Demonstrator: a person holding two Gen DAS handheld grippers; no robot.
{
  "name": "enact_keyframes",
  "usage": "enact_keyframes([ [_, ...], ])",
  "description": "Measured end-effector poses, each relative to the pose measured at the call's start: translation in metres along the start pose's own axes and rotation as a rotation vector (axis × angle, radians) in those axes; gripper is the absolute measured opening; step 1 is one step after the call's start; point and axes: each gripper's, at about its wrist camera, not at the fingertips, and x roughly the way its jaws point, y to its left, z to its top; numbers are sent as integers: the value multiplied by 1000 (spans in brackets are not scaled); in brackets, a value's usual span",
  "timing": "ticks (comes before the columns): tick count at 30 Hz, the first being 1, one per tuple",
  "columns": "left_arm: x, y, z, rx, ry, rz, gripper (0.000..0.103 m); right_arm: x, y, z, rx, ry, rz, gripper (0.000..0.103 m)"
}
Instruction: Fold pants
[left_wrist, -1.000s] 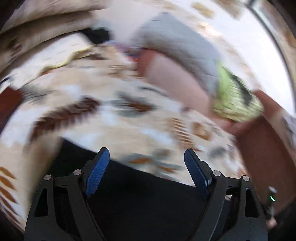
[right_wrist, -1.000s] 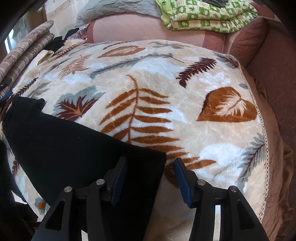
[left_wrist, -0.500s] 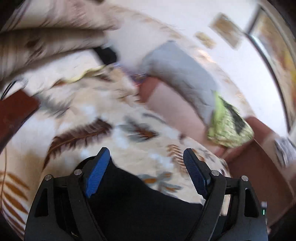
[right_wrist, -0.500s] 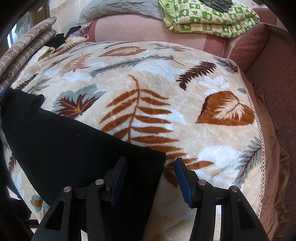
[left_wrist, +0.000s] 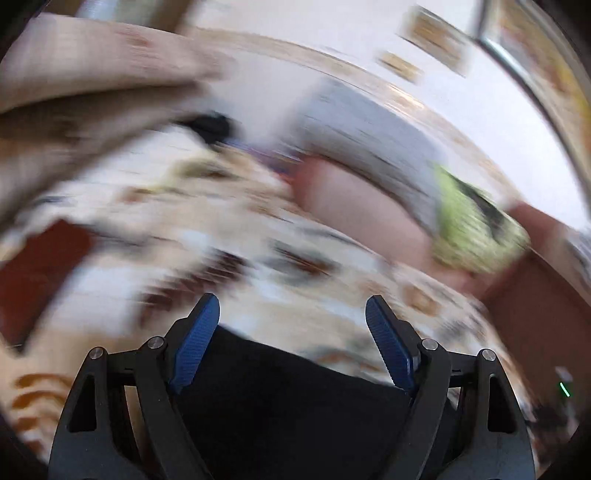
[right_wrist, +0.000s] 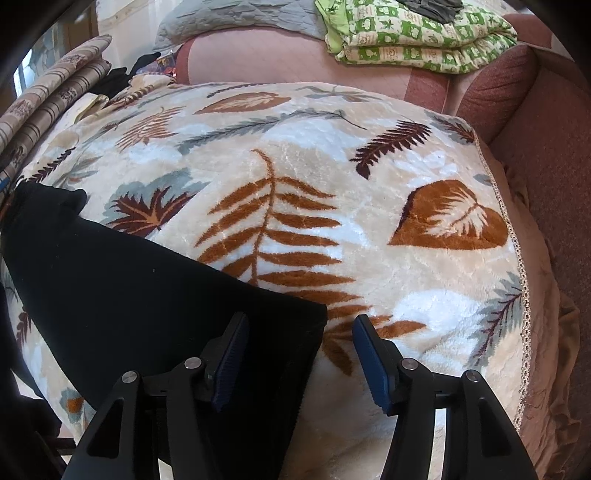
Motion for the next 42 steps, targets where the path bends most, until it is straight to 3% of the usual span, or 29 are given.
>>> enact_keyframes([
  [2,25,-13,-8,67,101,-14,82,0,0,0,4,1,0,56],
  [4,45,1,-14,5,200,27,81,0,0,0,3,0,1,57],
  [5,59,21,-17,-72,252,89,80,0,0,-1,4,-1,1,57],
  [6,63,37,-18,-139,258,114,78,0,0,-1,4,-1,2,57],
  [8,62,44,-14,-196,250,89,77,0,0,-1,1,-2,3,57],
  [12,60,30,-19,-109,248,126,77,-1,0,-1,4,-4,-7,62],
  [15,51,21,-18,-107,210,139,77,-2,0,1,-15,3,-17,64],
  [17,39,7,-13,-97,141,118,78,-11,1,7,-48,-19,-34,64],
  [20,20,-30,-14,-14,86,20,78,-48,-3,10,8,-175,-30,64],
  [22,15,-59,-29,54,125,-74,78,-73,-6,9,67,-258,-7,64],
  [24,17,-81,-51,111,201,-116,78,-86,-5,4,96,-283,59,64],
  [26,20,-105,-81,198,271,-124,78,-89,4,-5,65,-257,107,64],
  [29,25,-122,-109,270,331,-79,78,-74,25,-27,-50,-138,214,64],
  [32,27,-137,-126,375,316,-2,79,-38,44,-50,-174,51,187,66],
  [34,29,-142,-134,409,300,30,82,-39,54,-61,-267,16,149,69],
  [42,28,-140,-139,420,284,52,84,-35,60,-58,-285,45,161,84],
])
